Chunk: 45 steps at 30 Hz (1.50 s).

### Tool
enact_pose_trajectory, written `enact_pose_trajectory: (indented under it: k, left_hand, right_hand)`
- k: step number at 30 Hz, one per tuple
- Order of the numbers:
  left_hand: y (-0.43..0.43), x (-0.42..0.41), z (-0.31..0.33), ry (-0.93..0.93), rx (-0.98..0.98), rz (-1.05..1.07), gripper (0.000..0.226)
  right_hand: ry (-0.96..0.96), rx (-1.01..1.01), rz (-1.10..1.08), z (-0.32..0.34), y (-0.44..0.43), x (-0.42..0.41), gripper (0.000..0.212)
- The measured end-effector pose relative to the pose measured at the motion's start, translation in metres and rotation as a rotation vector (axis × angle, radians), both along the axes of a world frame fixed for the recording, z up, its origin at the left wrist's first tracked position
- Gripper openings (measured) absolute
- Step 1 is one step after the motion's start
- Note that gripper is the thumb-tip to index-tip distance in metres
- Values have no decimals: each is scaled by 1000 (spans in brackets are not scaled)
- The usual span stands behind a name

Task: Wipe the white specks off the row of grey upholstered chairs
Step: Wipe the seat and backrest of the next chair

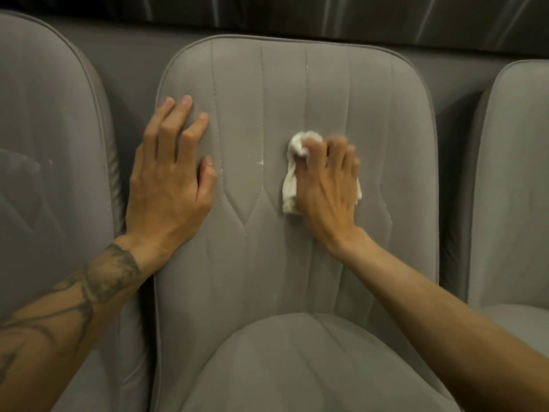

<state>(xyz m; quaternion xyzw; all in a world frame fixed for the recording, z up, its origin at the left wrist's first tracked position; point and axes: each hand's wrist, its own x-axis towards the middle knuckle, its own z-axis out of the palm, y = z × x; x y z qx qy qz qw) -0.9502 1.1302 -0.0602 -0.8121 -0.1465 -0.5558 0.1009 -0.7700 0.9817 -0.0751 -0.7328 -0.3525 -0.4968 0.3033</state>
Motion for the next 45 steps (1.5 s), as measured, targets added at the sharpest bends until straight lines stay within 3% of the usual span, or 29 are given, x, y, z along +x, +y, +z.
enact_pose_trajectory:
  k: [4, 7, 11, 16, 19, 23, 29, 35, 41, 45]
  left_hand:
    - [0, 0, 0, 4, 0, 3, 56]
    - [1, 0, -1, 5, -9, -4, 56]
    - [1, 0, 0, 17, 0, -3, 55]
    - [1, 0, 0, 8, 9, -5, 55]
    - [1, 0, -1, -3, 11, -12, 55]
    - [0, 0, 0, -5, 2, -7, 54]
    - [1, 1, -1, 5, 2, -8, 55]
    - [2, 0, 0, 5, 8, -3, 56]
    - [1, 0, -1, 15, -3, -3, 56]
    - [1, -1, -1, 22, -3, -2, 56]
  right_hand:
    - [-32, -103, 26, 1, -9, 4, 12]
    - [-7, -17, -16, 7, 1, 4, 12]
    - [60, -8, -38, -33, -5, -9, 13]
    - [20, 101, -103, 11, 14, 2, 9]
    - [37, 170, -124, 6, 18, 0, 10]
    - [56, 17, -50, -28, 0, -7, 13]
    - [30, 172, -118, 25, 19, 7, 25]
    - [92, 53, -95, -22, 0, -4, 24]
    - [23, 165, -190, 39, 24, 9, 21]
    - [67, 104, -145, -14, 8, -5, 19]
